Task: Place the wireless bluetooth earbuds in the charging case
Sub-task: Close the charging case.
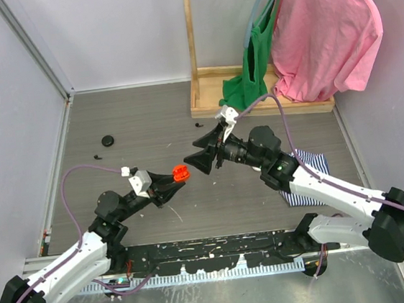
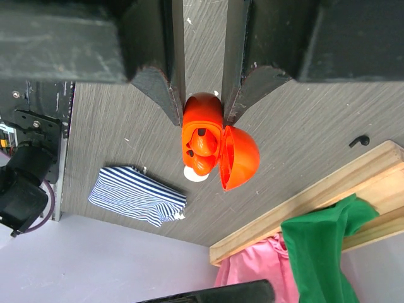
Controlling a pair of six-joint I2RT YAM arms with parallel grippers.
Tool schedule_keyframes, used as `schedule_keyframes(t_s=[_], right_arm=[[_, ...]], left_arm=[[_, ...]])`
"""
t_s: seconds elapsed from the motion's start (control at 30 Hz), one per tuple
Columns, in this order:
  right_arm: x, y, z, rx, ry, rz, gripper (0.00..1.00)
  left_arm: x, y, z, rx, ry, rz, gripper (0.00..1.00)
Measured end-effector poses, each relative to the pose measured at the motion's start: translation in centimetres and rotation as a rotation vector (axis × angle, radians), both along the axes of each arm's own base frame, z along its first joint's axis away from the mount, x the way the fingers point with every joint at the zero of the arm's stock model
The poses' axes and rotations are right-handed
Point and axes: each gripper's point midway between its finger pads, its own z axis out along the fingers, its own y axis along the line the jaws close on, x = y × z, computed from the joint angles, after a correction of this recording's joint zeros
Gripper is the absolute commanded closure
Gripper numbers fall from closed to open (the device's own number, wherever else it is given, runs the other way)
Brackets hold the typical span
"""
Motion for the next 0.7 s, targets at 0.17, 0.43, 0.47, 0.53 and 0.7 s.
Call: schedule_keyframes(t_s=[0.17, 0.43, 0.47, 0.53, 0.7], right_arm=[[0.3, 1.2, -1.1, -0.002, 0.139, 0.072, 0.21], [0.6, 3.1, -5.0, -0.047, 0.403, 0.185, 0.21], [0.3, 3.3, -5.4, -0.051, 0.423, 0.203, 0.22], [-0.3, 3.4, -5.6, -0.053, 0.452, 0.236, 0.23], [-1.3, 3.9, -5.5, -0.053, 0.49, 0.313, 0.26]], left_arm=[[-0.2, -0.1, 0.0, 0.003, -0.003, -0.014, 0.93], [-0.5, -0.2, -0.1, 0.006, -0.006, -0.032, 0.93], [-0.5, -0.2, -0.1, 0.006, -0.006, -0.032, 0.93], [-0.5, -0.2, -0.1, 0.006, -0.006, -0.032, 0.93], [-0.5, -0.2, -0.1, 0.006, -0.006, -0.031, 0.93]])
